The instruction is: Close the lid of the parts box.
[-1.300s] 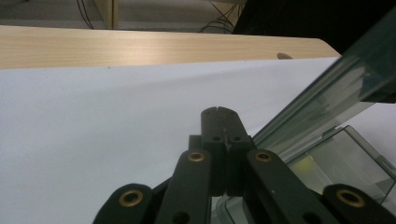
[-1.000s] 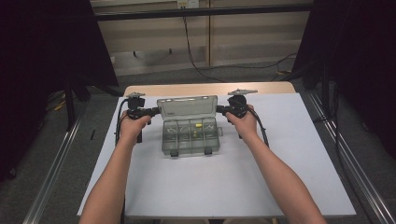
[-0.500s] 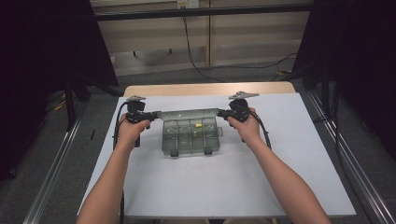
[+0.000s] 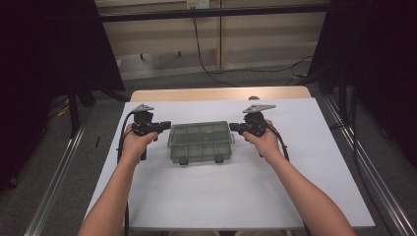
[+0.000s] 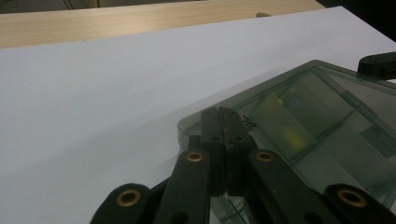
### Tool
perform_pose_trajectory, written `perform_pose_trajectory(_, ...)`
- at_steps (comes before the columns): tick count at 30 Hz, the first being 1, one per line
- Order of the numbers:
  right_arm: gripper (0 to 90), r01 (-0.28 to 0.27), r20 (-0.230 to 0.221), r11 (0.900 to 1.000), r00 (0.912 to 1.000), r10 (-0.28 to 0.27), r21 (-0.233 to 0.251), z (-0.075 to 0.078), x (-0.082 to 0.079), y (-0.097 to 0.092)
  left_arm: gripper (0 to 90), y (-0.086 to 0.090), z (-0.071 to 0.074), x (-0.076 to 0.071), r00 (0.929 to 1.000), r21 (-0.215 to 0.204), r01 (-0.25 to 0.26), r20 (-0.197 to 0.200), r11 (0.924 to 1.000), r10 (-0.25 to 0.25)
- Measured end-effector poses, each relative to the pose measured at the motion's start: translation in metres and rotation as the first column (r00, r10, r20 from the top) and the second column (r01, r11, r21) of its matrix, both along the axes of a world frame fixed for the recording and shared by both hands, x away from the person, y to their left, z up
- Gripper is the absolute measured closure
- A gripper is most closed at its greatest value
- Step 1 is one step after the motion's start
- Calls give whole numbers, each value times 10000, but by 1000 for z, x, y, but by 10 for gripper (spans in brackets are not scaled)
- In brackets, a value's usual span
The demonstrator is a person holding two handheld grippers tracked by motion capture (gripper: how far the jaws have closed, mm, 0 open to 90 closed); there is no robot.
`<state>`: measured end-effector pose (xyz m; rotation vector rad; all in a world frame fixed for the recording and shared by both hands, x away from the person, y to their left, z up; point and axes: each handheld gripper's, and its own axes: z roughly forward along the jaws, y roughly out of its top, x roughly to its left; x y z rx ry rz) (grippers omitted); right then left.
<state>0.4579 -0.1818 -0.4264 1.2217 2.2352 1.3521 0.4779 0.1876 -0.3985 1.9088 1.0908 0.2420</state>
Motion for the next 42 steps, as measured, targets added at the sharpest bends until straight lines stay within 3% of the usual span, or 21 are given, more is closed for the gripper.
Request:
perform_pose_trajectory(3,900,-7,90,10000,10000,8,-64,2,-5,-1,899,-1,2,-6,9999,-35,154,10,9999,-154)
perform_pose_trajectory(10,900,-463,254,9980,9987,453,439,17,-16,1,900,-2,6,-21,9989,70,462,-10,9989,-462)
perform_pose_trajectory(13,900,-775,304,9969,9966,770,145,20,-21,8,899,-3,6,-26,9981,140,608,-87,9981,-607)
perform_pose_trajectory(18,900,-991,297,9950,9946,994,-140,11,-29,17,899,-8,-4,-34,9975,440,683,-201,9967,-675)
perform_pose_trajectory(24,899,-1244,425,9903,9910,1272,-620,1,-33,23,898,-8,-14,-39,9963,459,825,-271,9955,-813)
perform_pose_trajectory(35,900,-1227,454,9911,9911,1251,-519,-2,-36,24,900,-10,-16,-46,9973,625,705,159,9956,-716)
perform_pose_trajectory(40,900,-1157,496,9925,9918,1176,-402,-4,-37,24,900,-11,-16,-48,9971,642,735,146,9952,-746)
perform_pose_trajectory(42,900,-1142,371,9921,9925,1162,-514,-6,-37,25,900,-12,-18,-49,9971,858,746,71,9935,-754)
